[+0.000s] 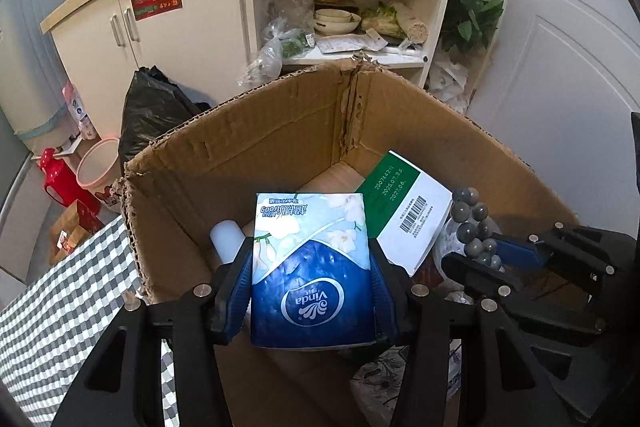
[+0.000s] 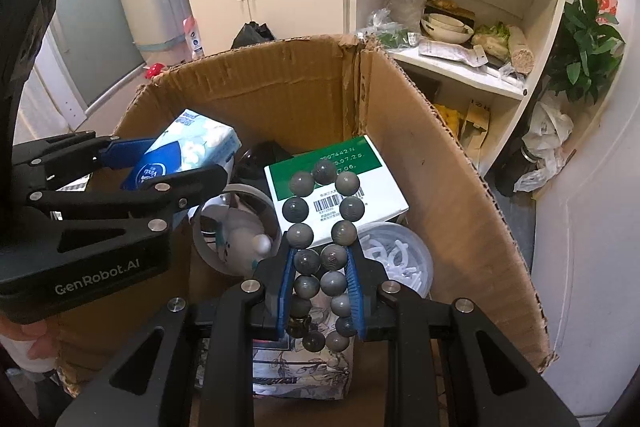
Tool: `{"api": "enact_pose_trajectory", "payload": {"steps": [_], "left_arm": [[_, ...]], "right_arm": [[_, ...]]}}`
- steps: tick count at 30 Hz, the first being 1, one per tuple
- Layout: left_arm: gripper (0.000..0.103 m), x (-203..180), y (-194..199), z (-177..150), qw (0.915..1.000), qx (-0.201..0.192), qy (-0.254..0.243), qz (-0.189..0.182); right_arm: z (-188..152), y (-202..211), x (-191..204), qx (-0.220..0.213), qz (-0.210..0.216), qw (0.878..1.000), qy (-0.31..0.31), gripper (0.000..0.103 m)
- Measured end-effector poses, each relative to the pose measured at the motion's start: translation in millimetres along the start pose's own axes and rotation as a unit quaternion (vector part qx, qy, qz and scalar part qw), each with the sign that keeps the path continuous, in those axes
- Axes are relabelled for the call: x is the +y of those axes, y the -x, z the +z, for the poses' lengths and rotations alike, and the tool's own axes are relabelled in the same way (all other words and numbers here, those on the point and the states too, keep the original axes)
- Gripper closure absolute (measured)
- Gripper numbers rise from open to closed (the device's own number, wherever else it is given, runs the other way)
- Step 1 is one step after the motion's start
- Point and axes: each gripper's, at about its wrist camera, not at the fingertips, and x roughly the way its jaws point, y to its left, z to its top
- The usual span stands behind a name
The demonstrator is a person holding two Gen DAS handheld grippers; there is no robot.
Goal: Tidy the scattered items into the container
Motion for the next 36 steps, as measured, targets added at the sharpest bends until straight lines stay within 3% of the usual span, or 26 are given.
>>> {"api": "enact_pose_trajectory", "payload": {"steps": [2, 6, 10, 15, 26, 30, 36], "left_arm": [[0.048, 0, 1, 0, 1.0, -0.001, 0.0, 0.003], [0.045, 3, 6, 1, 0.9999, -0.007, 0.01, 0.002], [0.031, 5, 21, 5, 0.9995, -0.026, 0.015, 0.002], [0.021, 6, 42, 11, 0.9984, -0.051, 0.021, 0.009], [0.021, 12, 84, 13, 0.9954, -0.088, 0.028, 0.025], [0.021, 14, 99, 11, 0.9939, -0.101, 0.03, 0.032], [0.021, 23, 125, 4, 0.9912, -0.119, 0.033, 0.049]], "right_arm": [[0, 3, 1, -0.001, 0.003, 1.0, -0.001, 0.078], [3, 14, 0, -0.019, -0.006, 1.0, -0.005, 0.062], [7, 30, -2, -0.044, -0.012, 0.999, -0.013, 0.045], [11, 49, -1, -0.071, -0.016, 0.997, -0.017, 0.044], [14, 88, 10, -0.122, -0.018, 0.992, -0.016, 0.043], [13, 101, 16, -0.139, -0.025, 0.99, -0.012, 0.035], [14, 116, 26, -0.156, -0.019, 0.988, -0.005, 0.035]]}}
